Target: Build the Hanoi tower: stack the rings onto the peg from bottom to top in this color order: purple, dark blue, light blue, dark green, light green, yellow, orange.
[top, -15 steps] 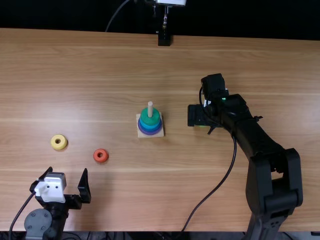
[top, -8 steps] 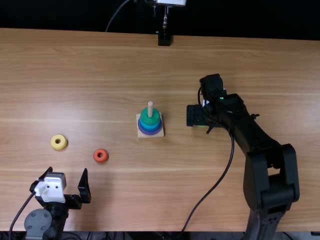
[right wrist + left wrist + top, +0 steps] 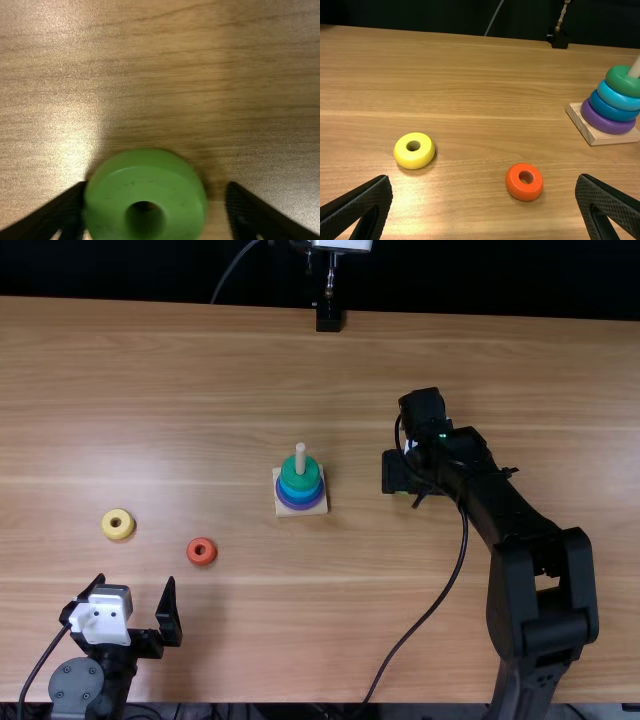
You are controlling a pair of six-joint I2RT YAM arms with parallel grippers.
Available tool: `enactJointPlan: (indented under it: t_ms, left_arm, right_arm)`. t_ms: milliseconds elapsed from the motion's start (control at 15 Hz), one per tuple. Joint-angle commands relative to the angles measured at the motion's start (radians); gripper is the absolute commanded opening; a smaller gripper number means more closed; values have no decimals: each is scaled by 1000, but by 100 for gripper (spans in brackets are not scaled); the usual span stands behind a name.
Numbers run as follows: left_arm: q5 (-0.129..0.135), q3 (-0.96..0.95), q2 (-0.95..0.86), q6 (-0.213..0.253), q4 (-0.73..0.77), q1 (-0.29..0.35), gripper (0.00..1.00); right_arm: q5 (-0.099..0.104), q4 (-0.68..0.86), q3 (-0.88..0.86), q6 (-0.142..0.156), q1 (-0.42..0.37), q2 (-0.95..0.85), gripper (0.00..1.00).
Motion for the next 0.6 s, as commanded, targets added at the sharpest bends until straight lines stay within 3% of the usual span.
enactJointPlan:
  t_ms: [0, 200, 533]
  left_arm:
    - [24, -106, -12, 3, -69, 17, 100]
    - [22, -106, -12, 3, -69, 17, 100]
    - [24, -106, -12, 3, -69, 17, 100]
  right_arm:
    - [10, -9, 12, -8, 4, 18, 0]
    - [11, -52, 87, 1, 6, -8, 0]
    - [8, -593, 482, -8, 130, -29, 0]
